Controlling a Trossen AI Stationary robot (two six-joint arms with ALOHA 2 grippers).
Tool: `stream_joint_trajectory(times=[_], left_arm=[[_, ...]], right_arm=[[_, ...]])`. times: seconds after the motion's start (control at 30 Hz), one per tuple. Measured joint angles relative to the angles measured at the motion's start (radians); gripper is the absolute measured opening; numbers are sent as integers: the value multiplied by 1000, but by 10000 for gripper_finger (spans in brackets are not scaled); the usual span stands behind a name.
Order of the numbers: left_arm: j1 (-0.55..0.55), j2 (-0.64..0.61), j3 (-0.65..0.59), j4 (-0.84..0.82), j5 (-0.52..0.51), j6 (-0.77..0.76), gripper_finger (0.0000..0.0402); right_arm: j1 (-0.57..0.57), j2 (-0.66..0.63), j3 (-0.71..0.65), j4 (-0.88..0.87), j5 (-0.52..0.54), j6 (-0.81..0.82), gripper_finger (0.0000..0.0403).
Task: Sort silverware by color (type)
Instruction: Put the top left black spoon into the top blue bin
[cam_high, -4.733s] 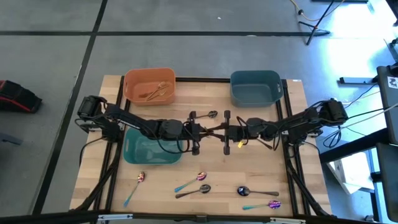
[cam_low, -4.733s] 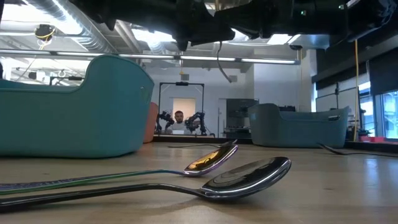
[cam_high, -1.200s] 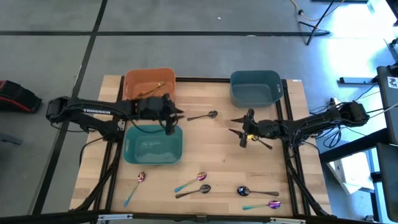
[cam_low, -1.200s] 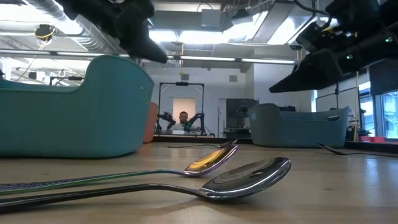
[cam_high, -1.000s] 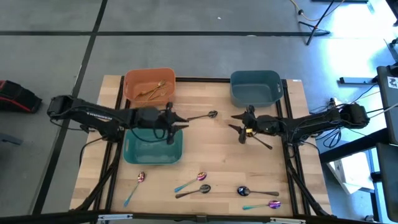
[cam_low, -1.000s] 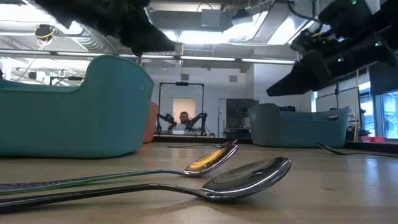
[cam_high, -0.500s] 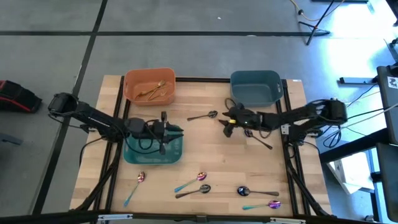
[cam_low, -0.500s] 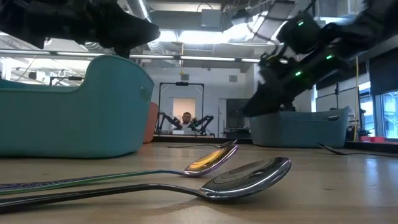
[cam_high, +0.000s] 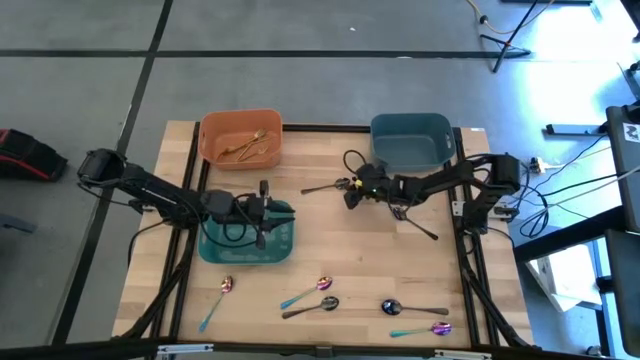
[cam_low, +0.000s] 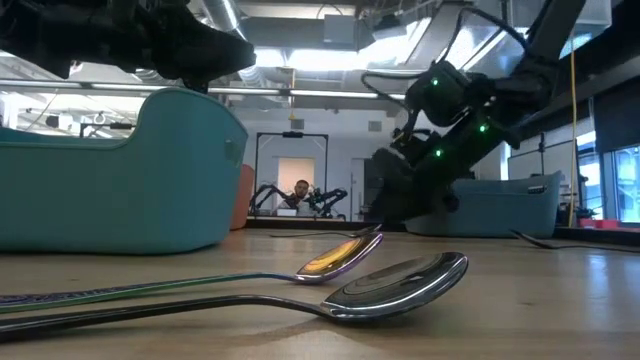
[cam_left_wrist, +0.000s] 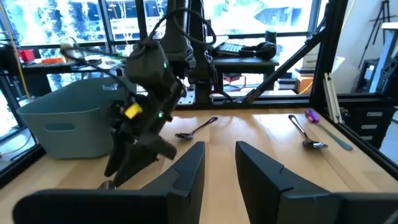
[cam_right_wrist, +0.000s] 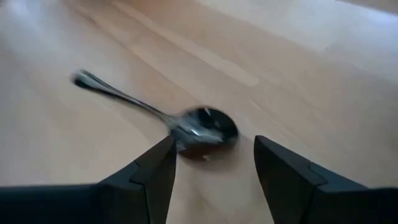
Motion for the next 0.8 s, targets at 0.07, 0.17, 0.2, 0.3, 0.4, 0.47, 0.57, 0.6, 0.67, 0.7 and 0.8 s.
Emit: stream_joint_trajectory(times=[0.07, 0.17, 0.2, 0.3, 0.4, 0.47, 0.57, 0.6, 0.67, 0.7, 0.8], left_arm=[[0, 0, 0, 0, 1, 0, 85], [0, 0, 0, -2, 4, 0, 85], [0, 0, 0, -3, 4, 0, 85], [0, 0, 0, -6, 4, 0, 85], [0, 0, 0, -6, 4, 1, 85], [0, 0, 0, -6, 4, 1, 85], [0, 0, 0, -8, 3, 2, 85], [0, 0, 0, -8, 3, 2, 85], [0, 0, 0, -7, 3, 8, 85], [0, 0, 0, -7, 3, 15, 85], [0, 0, 0, -7, 3, 19, 85]], right_arm=[[0, 28, 18, -2, 24, 3, 204], [0, 72, 48, 2, 30, 18, 204], [0, 88, 57, 1, 30, 19, 204], [0, 130, 86, 0, 37, 18, 204], [1, 155, 103, 4, 43, 6, 200], [1, 161, 106, 5, 48, -5, 189], [0, 162, 106, 4, 52, -15, 160], [0, 162, 106, 4, 52, -21, 148], [0, 162, 106, 5, 50, -27, 124], [0, 162, 106, 6, 53, -27, 113], [0, 163, 106, 10, 61, -30, 82]])
